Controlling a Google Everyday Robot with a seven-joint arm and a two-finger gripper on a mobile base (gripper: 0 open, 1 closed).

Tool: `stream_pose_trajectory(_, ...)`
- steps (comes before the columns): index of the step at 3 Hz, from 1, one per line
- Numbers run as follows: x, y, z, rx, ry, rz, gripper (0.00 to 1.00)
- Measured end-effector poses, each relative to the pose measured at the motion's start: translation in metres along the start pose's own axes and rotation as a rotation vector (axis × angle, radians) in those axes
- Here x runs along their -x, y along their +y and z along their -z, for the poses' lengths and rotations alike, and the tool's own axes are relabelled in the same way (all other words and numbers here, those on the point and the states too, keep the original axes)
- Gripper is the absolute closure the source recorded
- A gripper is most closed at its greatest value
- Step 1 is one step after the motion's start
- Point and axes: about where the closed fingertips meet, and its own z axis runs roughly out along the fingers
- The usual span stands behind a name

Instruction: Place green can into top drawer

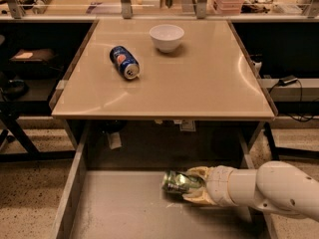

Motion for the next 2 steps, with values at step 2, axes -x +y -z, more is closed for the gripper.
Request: stream_pose_trajectory(2,0.0000,0.0000,0.0000,0.000,0.000,0.000,0.13)
